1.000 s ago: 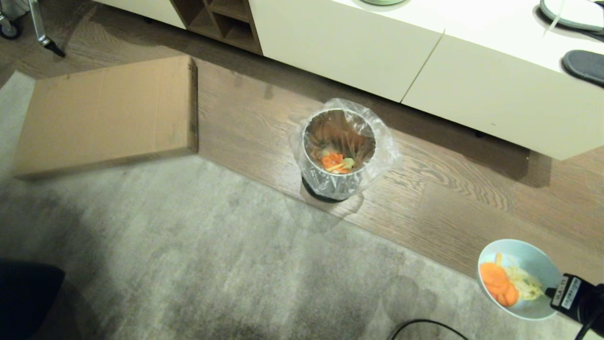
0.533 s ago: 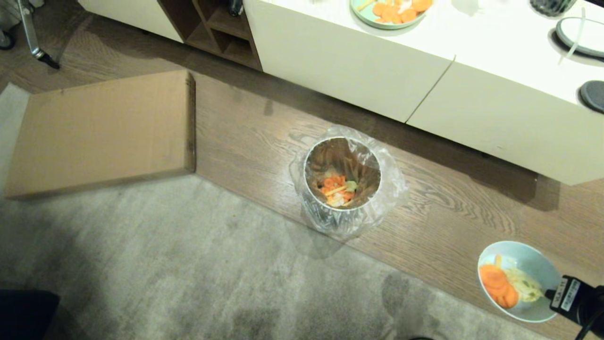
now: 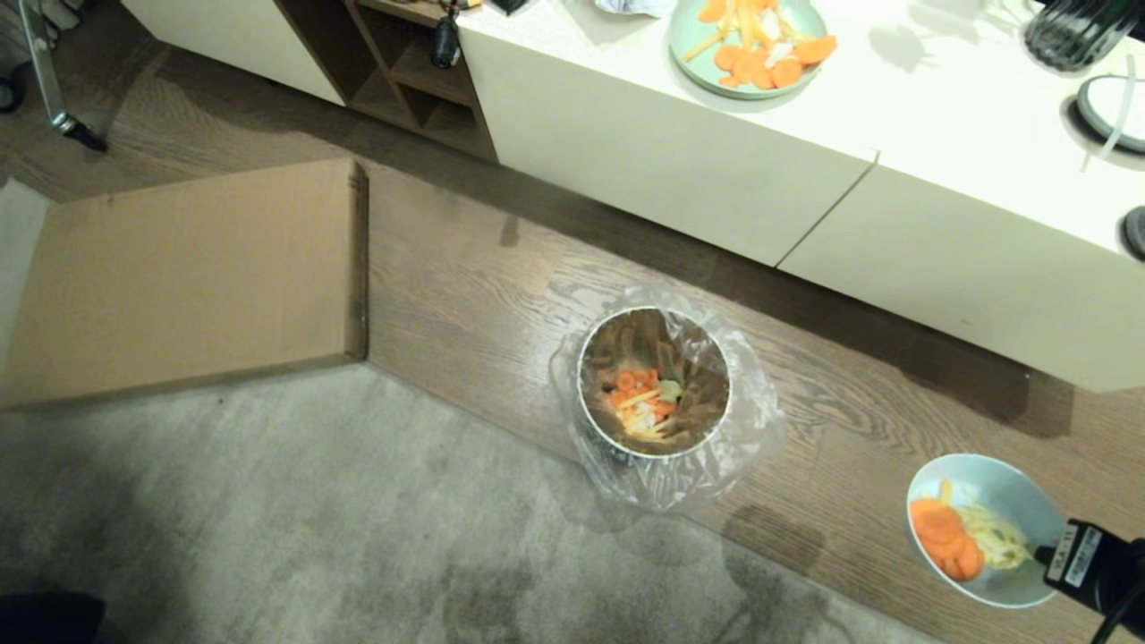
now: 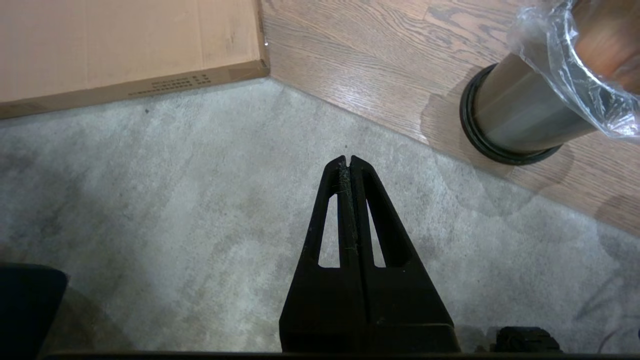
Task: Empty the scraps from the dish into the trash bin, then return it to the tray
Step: Move the bowl over the trash can
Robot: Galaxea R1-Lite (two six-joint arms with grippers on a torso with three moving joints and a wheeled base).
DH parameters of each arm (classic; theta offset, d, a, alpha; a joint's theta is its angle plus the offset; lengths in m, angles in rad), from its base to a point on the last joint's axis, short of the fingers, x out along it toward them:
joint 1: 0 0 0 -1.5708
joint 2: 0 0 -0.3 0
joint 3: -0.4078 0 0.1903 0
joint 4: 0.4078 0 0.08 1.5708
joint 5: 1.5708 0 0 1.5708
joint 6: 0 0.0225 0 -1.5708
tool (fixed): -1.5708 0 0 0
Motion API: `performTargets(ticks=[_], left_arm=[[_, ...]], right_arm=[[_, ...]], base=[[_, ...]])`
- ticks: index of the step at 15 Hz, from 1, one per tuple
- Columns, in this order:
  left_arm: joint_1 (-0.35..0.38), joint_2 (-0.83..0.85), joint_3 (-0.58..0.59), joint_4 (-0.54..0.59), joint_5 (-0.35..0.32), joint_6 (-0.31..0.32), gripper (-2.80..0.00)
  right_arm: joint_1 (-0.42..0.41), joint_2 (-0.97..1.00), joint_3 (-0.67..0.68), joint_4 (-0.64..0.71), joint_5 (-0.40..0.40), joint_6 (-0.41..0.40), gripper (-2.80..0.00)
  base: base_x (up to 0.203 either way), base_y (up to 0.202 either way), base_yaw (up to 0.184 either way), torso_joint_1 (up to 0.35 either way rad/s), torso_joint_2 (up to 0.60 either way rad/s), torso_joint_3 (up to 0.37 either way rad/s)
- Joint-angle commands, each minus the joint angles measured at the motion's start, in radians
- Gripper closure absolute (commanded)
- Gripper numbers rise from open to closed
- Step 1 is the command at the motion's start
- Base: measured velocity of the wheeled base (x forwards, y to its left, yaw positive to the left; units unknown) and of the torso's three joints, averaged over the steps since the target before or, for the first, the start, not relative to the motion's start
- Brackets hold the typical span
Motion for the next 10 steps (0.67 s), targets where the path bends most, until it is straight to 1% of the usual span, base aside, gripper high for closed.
performTargets(ticks=[1, 5, 10], left_arm=[[0.000, 0.000, 0.000, -0.001, 0.002, -0.001, 0.00], [0.000, 0.000, 0.000, -0.001, 0.002, -0.003, 0.00], [0.000, 0.000, 0.000, -0.001, 0.002, -0.003, 0.00]], right_arm=[[0.000, -0.003, -0.013, -0.002, -0.001, -0.004, 0.00], [0.000, 0.007, -0.078, 0.000, -0.001, -0.074, 0.00], [0.001, 0.134, -0.226, -0.003, 0.000, -0.166, 0.00]], base=[[0.000, 0.000, 0.000, 0.000, 0.00, 0.000], [0.000, 0.000, 0.000, 0.000, 0.00, 0.000], [0.000, 0.000, 0.000, 0.000, 0.00, 0.000]])
